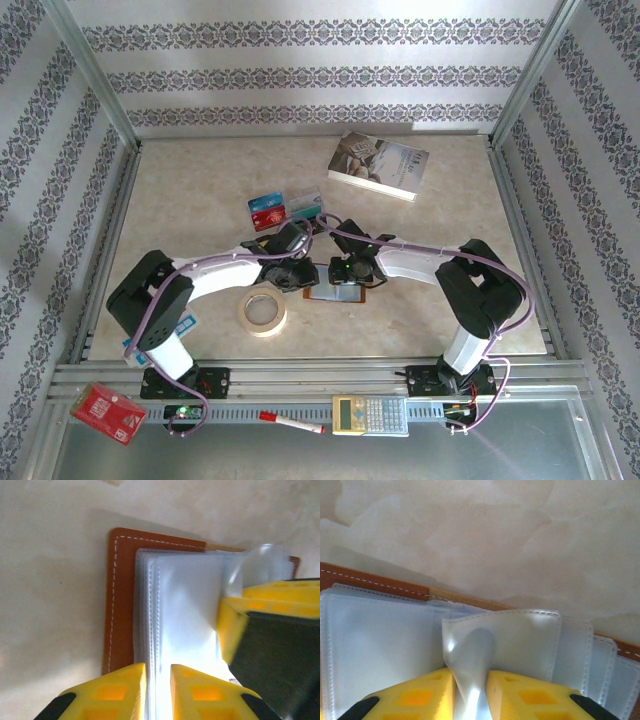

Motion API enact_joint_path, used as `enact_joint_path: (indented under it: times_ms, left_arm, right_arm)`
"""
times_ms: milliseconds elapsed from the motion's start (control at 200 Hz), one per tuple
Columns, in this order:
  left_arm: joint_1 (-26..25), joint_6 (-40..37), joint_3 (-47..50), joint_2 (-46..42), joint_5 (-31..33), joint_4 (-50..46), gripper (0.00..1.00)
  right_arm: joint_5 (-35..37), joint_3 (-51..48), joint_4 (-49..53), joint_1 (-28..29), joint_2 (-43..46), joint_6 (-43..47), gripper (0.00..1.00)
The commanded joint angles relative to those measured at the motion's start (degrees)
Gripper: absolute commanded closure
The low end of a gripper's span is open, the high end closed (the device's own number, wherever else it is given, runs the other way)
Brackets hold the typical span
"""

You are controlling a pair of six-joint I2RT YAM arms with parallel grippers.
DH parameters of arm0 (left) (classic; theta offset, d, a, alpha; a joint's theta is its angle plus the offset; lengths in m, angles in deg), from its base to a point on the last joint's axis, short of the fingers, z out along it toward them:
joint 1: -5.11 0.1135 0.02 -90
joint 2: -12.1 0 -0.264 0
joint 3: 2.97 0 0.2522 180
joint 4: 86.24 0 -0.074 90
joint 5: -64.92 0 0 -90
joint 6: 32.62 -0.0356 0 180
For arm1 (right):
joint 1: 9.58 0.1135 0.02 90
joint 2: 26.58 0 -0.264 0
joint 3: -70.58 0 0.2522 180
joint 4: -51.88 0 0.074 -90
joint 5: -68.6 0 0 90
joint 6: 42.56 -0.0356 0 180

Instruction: Take the credit cards out of the card holder

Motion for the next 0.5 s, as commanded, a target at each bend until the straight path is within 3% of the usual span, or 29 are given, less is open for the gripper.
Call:
enact_joint_path:
  times_ms: [0, 240, 495]
  left_arm:
    - [0.7, 1.8, 2.0, -4.3, 1.2, 1.6, 0.78]
    - [0.3, 5.4, 3.2, -1.7, -4.8, 7.7, 0.79]
    - [0.2, 4.1, 0.6, 1.7, -0.4, 1.1, 0.76]
  right_arm:
    - [6.8, -3.1, 5.5, 0.0, -7.1, 0.8, 0.69]
    - [6.5, -3.0, 4.9, 0.1, -8.1, 0.1, 0.71]
    - [5.7, -3.4, 4.3, 0.1, -8.1, -0.3, 0.71]
